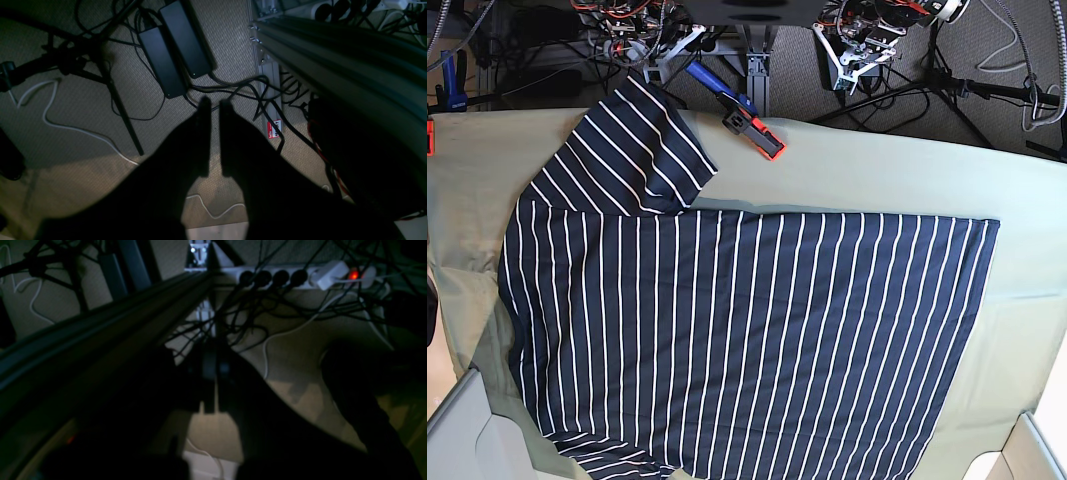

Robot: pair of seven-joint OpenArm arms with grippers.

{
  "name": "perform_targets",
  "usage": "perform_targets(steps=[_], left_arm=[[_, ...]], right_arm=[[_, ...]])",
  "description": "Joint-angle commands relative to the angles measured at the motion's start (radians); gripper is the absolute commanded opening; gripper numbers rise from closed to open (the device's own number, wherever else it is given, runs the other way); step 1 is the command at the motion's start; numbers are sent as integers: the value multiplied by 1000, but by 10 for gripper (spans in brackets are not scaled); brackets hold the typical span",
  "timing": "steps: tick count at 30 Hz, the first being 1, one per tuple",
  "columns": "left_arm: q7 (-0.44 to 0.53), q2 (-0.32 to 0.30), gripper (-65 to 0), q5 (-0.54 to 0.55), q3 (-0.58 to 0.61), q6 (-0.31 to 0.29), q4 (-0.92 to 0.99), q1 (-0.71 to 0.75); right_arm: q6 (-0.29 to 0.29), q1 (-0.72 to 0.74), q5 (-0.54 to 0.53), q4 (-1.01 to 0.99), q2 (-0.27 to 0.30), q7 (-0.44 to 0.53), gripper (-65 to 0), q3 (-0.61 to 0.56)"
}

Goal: Fold the T-shirt properly
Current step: 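Move both grippers from rest toward the striped shirt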

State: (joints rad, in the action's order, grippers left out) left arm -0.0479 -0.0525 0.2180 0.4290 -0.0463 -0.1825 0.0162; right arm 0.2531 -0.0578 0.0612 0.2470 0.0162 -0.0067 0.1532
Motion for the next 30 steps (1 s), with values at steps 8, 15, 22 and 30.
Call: perform_targets(steps=[8, 15, 22, 30], left_arm=[[47, -9, -603, 2, 2, -26, -5, -5], [75, -18, -603, 2, 2, -26, -5, 5], [119, -51, -603, 2, 2, -100, -5, 48], [269, -150, -603, 79, 2, -375, -48, 145]], right_arm=[[-44, -1, 3, 14, 3, 10, -650, 3], [-44, -1, 3, 36, 3, 10, -650, 3], [-39, -26, 6, 39, 3, 10, -650, 3], [68, -188, 80, 138, 10, 9, -650, 3]])
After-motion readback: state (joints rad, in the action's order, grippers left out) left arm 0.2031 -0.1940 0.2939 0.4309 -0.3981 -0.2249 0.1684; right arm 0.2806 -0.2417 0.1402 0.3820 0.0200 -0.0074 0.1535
